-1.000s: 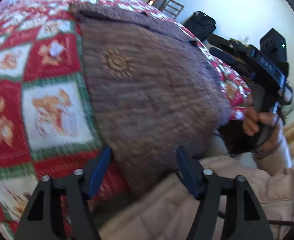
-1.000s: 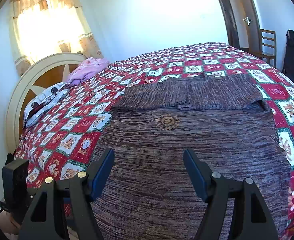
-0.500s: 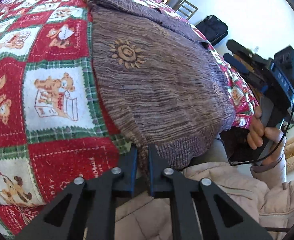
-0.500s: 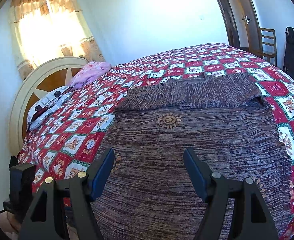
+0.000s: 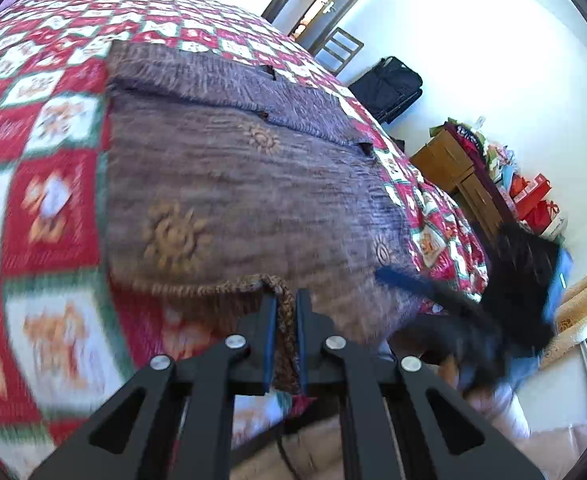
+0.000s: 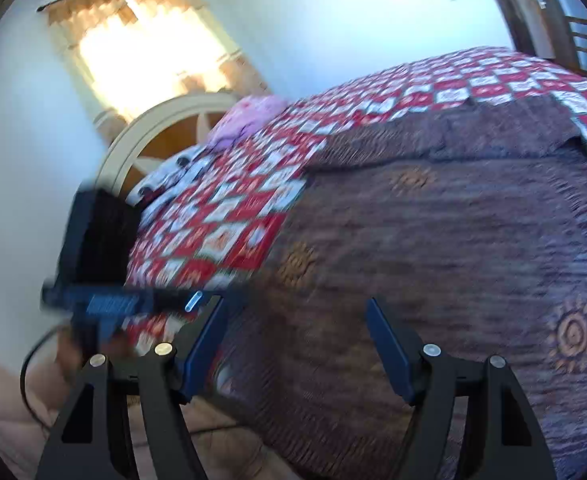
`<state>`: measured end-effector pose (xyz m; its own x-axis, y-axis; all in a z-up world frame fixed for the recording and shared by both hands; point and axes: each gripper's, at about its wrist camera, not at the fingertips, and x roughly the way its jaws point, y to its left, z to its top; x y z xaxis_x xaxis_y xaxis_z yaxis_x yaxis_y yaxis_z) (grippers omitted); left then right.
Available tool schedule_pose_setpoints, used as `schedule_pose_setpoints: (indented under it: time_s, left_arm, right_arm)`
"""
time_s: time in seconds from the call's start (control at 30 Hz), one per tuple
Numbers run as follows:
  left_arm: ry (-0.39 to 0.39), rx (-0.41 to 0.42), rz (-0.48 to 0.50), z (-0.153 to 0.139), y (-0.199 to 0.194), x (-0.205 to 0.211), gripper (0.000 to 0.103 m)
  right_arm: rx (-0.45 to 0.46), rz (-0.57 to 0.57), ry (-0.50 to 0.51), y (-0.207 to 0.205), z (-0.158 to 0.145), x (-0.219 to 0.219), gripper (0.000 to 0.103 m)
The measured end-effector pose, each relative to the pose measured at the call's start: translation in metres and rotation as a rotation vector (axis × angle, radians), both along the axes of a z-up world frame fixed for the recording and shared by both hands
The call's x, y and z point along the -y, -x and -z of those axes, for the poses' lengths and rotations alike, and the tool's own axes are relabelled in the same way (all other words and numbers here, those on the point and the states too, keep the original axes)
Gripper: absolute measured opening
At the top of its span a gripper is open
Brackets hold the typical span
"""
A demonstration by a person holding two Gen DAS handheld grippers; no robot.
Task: Fold small clothes
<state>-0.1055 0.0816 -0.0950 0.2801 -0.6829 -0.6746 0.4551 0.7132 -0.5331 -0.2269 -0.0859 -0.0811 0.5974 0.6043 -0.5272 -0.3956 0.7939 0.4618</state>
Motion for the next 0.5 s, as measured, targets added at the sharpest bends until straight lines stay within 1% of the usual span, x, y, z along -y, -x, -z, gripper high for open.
schedule_pose_setpoints:
  time_s: [0.07, 0.13, 0.23, 0.27, 0.33, 0.37, 0.4, 0.43, 0.47, 0.5]
  left_arm:
    - [-0.023, -0.005, 0.007, 0.004, -0.012, 0.011, 0.009]
    - [-0.026, -0.018, 0.012, 0.007, -0.02, 0.017, 0.009]
    - [-0.062, -0.017, 0.031, 0.009, -0.023, 0.023, 0.009]
    - [-0.071, -0.015, 0.04, 0.008, -0.025, 0.025, 0.009]
    - [-0.068, -0.027, 0.071, 0.007, -0.026, 0.025, 0.01]
    - [-0.076, -0.03, 0.086, 0.003, -0.027, 0.024, 0.016]
    - [-0.086, -0.019, 0.092, 0.0, -0.028, 0.021, 0.02]
    - [-0.106, 0.01, 0.091, -0.005, -0.028, 0.016, 0.034]
    - [-0.134, 0.053, 0.081, -0.011, -0.028, 0.008, 0.058]
    - [-0.149, 0.088, 0.073, -0.016, -0.027, 0.002, 0.071]
  right_arm:
    - [-0.028, -0.039, -0.012, 0.002, 0.008, -0.009, 0.072]
    - [-0.048, -0.054, 0.004, 0.002, 0.015, -0.016, 0.072]
    - [-0.063, -0.072, 0.083, -0.006, 0.024, -0.035, 0.072]
    - [-0.06, -0.075, 0.124, -0.013, 0.029, -0.043, 0.072]
    - [-0.066, -0.067, 0.193, -0.024, 0.036, -0.052, 0.072]
    - [-0.07, -0.067, 0.229, -0.03, 0.04, -0.055, 0.068]
    - [-0.072, -0.058, 0.248, -0.036, 0.045, -0.056, 0.056]
    - [-0.087, -0.053, 0.233, -0.041, 0.047, -0.052, 0.021]
    - [-0.12, -0.047, 0.196, -0.046, 0.051, -0.046, 0.01]
    - [-0.144, -0.025, 0.151, -0.05, 0.055, -0.037, 0.01]
